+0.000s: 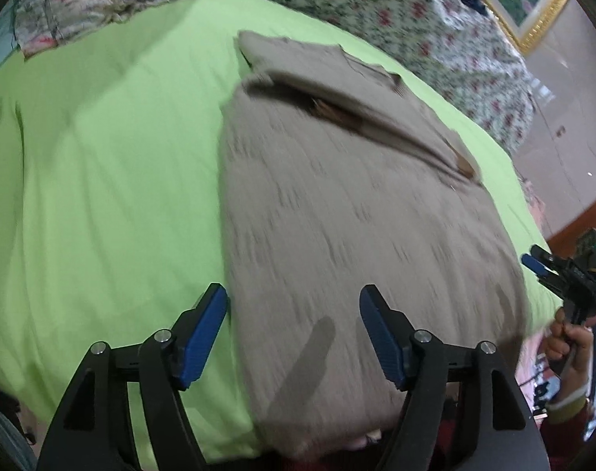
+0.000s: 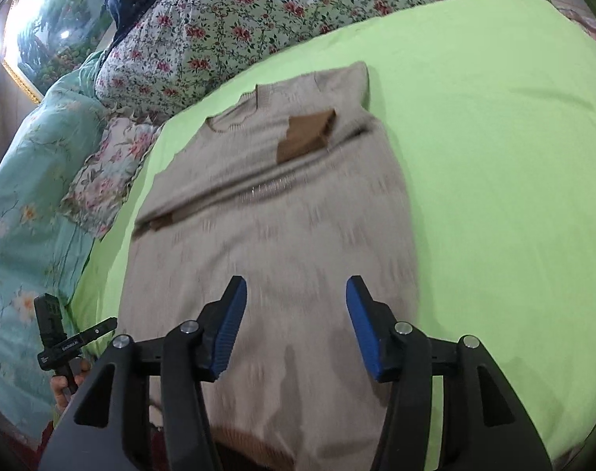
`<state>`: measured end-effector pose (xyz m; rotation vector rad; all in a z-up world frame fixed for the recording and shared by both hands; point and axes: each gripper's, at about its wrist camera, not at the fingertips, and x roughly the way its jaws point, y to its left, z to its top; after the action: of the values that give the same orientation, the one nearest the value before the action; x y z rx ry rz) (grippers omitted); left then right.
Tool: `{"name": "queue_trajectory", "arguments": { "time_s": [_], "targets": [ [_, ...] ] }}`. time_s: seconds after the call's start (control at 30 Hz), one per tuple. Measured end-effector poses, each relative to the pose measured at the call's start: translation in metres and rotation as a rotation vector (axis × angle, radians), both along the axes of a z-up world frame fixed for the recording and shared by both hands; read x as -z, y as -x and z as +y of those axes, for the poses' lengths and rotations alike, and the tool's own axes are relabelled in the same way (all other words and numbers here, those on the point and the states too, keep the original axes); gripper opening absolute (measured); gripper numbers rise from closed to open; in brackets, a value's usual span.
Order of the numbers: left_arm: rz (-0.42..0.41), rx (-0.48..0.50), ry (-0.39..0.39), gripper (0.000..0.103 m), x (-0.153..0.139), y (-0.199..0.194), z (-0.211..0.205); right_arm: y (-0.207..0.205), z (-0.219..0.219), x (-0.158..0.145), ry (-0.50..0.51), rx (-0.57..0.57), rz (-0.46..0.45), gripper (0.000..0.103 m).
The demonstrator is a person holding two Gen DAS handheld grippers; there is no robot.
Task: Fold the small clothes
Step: 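Grasp the brown hem with the left tool and fold it up toward the collar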
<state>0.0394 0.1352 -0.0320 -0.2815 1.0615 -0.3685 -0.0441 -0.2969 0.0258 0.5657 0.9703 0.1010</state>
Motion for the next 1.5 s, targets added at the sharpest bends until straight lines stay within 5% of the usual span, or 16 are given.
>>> {"name": "queue_trajectory", "arguments": {
  "time_s": [0.43, 0.6, 0.8, 0.9, 1.0, 1.07, 1.1, 1.17, 1.23, 1.4, 1.5],
  "targets": [
    [0.075, 0.149, 0.100, 0.081, 0.036, 0.085, -0.004, 0.083, -0.028, 0.036, -0.231, -0.112, 0.037, 0.057],
    [0.186, 0.181, 0.158, 0.081, 0.071, 0.085, -0.016, 0.076, -0.010, 0.048, -0.320, -0.206, 0.009, 0.063],
    [0.189, 0.200, 0.209, 0.081, 0.076, 0.082, -0.022, 0.079, 0.004, 0.046, -0.327, -0.298, -0.004, 0.071],
    [0.172, 0.204, 0.223, 0.074, 0.075, 0.083, -0.022, 0.083, -0.002, 0.049, -0.368, -0.308, -0.010, 0.070],
    [0.162, 0.224, 0.216, 0.056, 0.073, 0.082, -0.026, 0.078, -0.006, 0.055, -0.409, -0.272, -0.025, 0.067],
    [0.148, 0.251, 0.201, 0.022, 0.069, 0.084, -0.029, 0.075, -0.004, 0.054, -0.403, -0.266, -0.031, 0.056],
    [0.133, 0.261, 0.192, 0.016, 0.066, 0.085, -0.031, 0.075, -0.003, 0.054, -0.394, -0.267, -0.023, 0.049],
    [0.104, 0.273, 0.177, 0.010, 0.059, 0.088, -0.032, 0.078, -0.001, 0.059, -0.363, -0.262, 0.010, 0.013],
    [0.077, 0.279, 0.156, 0.007, 0.051, 0.091, -0.032, 0.084, -0.004, 0.061, -0.330, -0.246, 0.029, 0.011],
    [-0.015, 0.286, 0.165, 0.006, 0.022, 0.096, -0.028, 0.108, -0.042, 0.029, -0.378, -0.131, -0.149, 0.008],
    [-0.057, 0.280, 0.191, 0.006, 0.004, 0.095, -0.024, 0.109, -0.047, 0.025, -0.390, -0.110, -0.170, 0.008]
  ]
}}
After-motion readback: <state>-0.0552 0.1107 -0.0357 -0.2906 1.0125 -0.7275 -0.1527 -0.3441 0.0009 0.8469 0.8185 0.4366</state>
